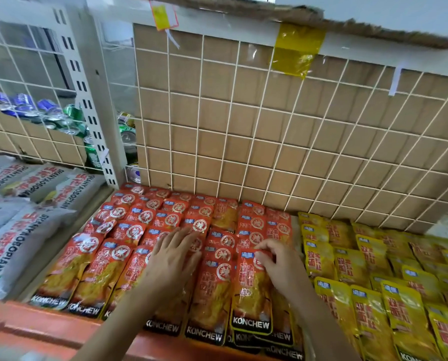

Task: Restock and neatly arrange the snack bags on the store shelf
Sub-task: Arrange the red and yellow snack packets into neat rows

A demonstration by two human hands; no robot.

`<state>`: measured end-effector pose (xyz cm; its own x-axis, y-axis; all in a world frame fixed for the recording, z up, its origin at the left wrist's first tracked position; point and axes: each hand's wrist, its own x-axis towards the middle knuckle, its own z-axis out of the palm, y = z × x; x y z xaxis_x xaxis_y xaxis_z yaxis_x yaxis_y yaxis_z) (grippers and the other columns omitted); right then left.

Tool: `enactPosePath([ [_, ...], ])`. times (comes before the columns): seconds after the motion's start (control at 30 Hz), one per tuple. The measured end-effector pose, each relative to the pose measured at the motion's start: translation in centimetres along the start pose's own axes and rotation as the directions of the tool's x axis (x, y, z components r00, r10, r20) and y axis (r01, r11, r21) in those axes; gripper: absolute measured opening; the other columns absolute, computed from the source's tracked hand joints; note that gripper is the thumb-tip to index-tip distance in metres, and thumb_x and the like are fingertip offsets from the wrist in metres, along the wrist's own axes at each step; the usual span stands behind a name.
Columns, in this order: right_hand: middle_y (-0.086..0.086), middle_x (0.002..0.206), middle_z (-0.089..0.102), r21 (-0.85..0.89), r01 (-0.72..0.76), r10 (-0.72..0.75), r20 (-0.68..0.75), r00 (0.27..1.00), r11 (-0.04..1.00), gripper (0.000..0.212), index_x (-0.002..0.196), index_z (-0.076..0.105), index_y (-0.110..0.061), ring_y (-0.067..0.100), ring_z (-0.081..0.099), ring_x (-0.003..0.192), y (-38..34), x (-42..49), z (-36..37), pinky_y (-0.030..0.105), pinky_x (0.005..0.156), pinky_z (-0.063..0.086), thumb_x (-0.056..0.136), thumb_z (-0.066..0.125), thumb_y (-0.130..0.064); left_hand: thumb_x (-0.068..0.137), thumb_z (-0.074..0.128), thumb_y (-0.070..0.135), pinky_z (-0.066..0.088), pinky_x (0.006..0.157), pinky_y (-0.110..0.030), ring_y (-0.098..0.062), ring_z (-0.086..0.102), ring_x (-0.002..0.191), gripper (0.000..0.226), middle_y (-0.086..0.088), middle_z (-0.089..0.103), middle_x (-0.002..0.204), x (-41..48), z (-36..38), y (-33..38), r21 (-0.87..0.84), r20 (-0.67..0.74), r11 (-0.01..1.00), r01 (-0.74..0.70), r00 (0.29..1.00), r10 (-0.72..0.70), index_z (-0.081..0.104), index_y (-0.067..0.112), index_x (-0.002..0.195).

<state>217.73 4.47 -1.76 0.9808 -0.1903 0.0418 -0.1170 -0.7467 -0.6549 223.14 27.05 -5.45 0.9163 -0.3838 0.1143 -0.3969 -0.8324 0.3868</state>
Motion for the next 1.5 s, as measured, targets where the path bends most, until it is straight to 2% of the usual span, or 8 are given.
enactPosePath([
  [0.13, -0.018, 0.092, 0.056, -0.102, 0.032, -0.035, -0.028, 0.999, 0.994, 0.011, 0.101, 0.062, -0.024, -0.002, 0.053, 0.086, 0.0, -0.4, 0.1, 0.008, 0.066, 0.038, 0.091, 0.057, -0.027, 0.07, -0.006, 0.078, 0.002, 0.114, -0.029, -0.009, 0.012, 0.14, 0.093, 0.013, 0.024, 0.15, 0.2, -0.4, 0.0, 0.006, 0.026, 0.999, -0.037, 0.999, 0.037, 0.027, 0.032, 0.143],
  [0.33, -0.015, 0.115, 0.05, -0.229, 0.042, -0.07, -0.117, 0.991, 0.973, 0.028, 0.118, 0.054, -0.027, -0.004, 0.041, 0.101, -0.6, -0.5, 0.6, 0.013, 0.086, 0.037, 0.091, 0.053, -0.036, 0.092, 0.041, 0.037, 0.04, 0.089, -0.027, -0.017, 0.053, 0.112, 0.042, 0.005, 0.055, 0.125, 3.2, -1.8, -0.3, -0.079, -0.021, 0.976, -0.205, 0.979, 0.204, 0.054, 0.02, 0.128],
  [0.43, -0.018, 0.11, 0.048, -0.236, 0.101, -0.122, -0.075, 0.99, 0.967, 0.027, 0.116, 0.055, -0.028, -0.002, 0.045, 0.104, -1.2, -0.2, 0.9, 0.022, 0.096, 0.042, 0.091, 0.052, -0.037, 0.094, 0.048, 0.027, 0.039, 0.093, -0.028, -0.017, 0.051, 0.113, 0.032, 0.003, 0.057, 0.122, 5.3, -2.3, 0.0, -0.056, 0.001, 0.958, -0.283, 0.959, 0.283, 0.057, 0.021, 0.124],
  [0.57, -0.015, 0.115, 0.052, -0.252, 0.158, -0.152, 0.044, 0.987, 0.955, 0.029, 0.12, 0.055, -0.027, 0.0, 0.047, 0.108, -2.4, 0.7, 1.7, 0.016, 0.097, 0.036, 0.094, 0.048, -0.037, 0.095, 0.047, 0.035, 0.028, 0.109, -0.032, -0.013, 0.037, 0.128, 0.036, 0.008, 0.047, 0.133, 8.3, -2.5, 1.0, 0.024, 0.151, 0.955, -0.296, 0.945, 0.29, 0.049, 0.028, 0.13],
  [0.67, -0.011, 0.118, 0.052, -0.294, 0.15, -0.129, 0.09, 0.988, 0.944, 0.032, 0.122, 0.055, -0.025, 0.004, 0.046, 0.112, -2.9, 1.4, 2.3, 0.017, 0.096, 0.034, 0.094, 0.048, -0.039, 0.092, 0.052, 0.036, 0.03, 0.108, -0.034, -0.012, 0.041, 0.121, 0.029, 0.01, 0.051, 0.124, 10.1, -2.0, 1.3, 0.011, 0.257, 0.942, -0.336, 0.911, 0.322, 0.057, 0.029, 0.12],
  [0.93, -0.006, 0.109, 0.059, -0.286, 0.063, -0.031, 0.116, 0.993, 0.956, 0.019, 0.104, 0.059, -0.02, 0.01, 0.053, 0.105, -3.4, 2.9, 3.3, 0.024, 0.088, 0.044, 0.09, 0.055, -0.032, 0.087, 0.06, 0.023, 0.038, 0.088, -0.024, -0.015, 0.055, 0.103, 0.021, 0.0, 0.064, 0.109, 12.6, -1.3, 1.6, -0.067, 0.357, 0.896, -0.439, 0.828, 0.432, 0.065, 0.016, 0.107],
  [1.17, -0.012, 0.09, 0.058, -0.171, -0.023, 0.035, 0.069, 0.997, 0.985, 0.003, 0.091, 0.058, -0.026, 0.007, 0.055, 0.089, -3.3, 3.8, 3.2, 0.022, 0.079, 0.046, 0.089, 0.057, -0.026, 0.089, 0.059, 0.017, 0.038, 0.075, -0.017, -0.01, 0.054, 0.088, 0.015, -0.004, 0.065, 0.101, 14.4, -1.4, 1.7, -0.164, 0.324, 0.891, -0.424, 0.83, 0.455, 0.066, 0.009, 0.098],
  [1.5, -0.016, 0.078, 0.053, -0.142, -0.068, 0.072, 0.025, 0.997, 0.988, 0.027, 0.069, 0.043, -0.038, -0.002, 0.05, 0.071, -3.3, 6.1, 2.6, 0.01, 0.061, 0.037, 0.089, 0.058, -0.027, 0.088, 0.061, 0.021, 0.047, 0.078, -0.028, -0.014, 0.06, 0.09, 0.017, -0.002, 0.066, 0.101, 18.7, -1.7, 1.2, -0.214, 0.407, 0.927, -0.308, 0.834, 0.372, 0.067, 0.012, 0.102],
])
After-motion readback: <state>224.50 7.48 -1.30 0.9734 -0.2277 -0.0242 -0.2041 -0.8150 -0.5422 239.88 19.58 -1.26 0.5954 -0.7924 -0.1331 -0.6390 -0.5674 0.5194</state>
